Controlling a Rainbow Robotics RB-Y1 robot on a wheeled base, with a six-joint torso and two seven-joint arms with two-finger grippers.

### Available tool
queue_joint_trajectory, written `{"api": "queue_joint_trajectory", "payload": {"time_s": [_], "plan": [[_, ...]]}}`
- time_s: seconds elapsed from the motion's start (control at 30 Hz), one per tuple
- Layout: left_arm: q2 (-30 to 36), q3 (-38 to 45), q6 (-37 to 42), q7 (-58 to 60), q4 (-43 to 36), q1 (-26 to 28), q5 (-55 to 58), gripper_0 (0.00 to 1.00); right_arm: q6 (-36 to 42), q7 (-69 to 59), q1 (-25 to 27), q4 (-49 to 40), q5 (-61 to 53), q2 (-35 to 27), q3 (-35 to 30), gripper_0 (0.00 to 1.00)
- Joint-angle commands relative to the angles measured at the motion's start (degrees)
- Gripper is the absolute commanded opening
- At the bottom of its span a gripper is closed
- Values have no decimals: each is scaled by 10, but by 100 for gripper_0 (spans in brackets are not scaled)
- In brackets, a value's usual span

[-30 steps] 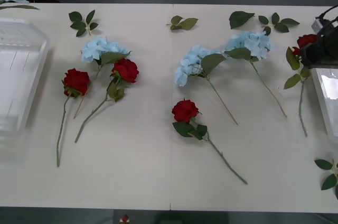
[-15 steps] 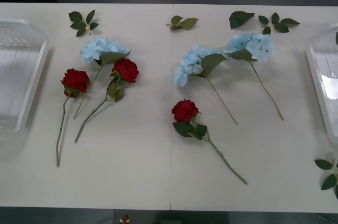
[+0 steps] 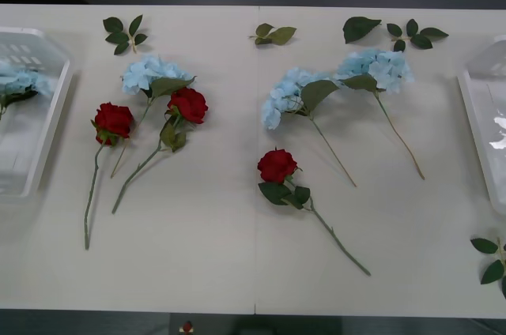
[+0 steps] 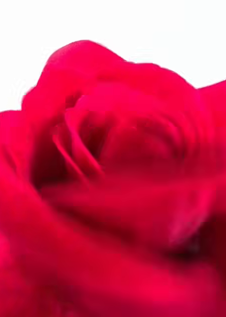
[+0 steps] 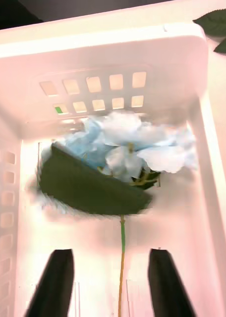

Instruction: Put the red flowers into the right box and the blue flowers into the left box

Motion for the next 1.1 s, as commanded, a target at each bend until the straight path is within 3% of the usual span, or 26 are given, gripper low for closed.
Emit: {"api": "queue_joint_trajectory", "payload": {"time_s": [0.03,0.17,0.23,0.27,0.4,0.6,0.8,1.1], "plan": [[19,8,28,7,-14,-14,18,65,-18,-5,-7,21,8,3,7,57],[19,47,127,4,-43,-14,31,77,-17,0,-7,22,3,3,7,91],[19,53,142,4,-51,-14,31,78,-17,2,-7,22,2,2,7,93],[19,68,188,5,-86,-14,31,78,-15,4,-7,21,-7,1,7,100],[14,65,214,36,-164,-14,30,78,25,9,-7,-14,-53,-14,-3,100],[-36,34,212,152,-246,-15,-72,78,131,-1,-8,-124,-112,-50,-22,100],[-77,-61,152,241,-253,-14,-188,98,248,-93,-7,-295,-112,-72,-26,100],[-128,-121,91,345,-249,-15,-319,100,307,-176,20,-440,-56,-44,-23,100]]}}
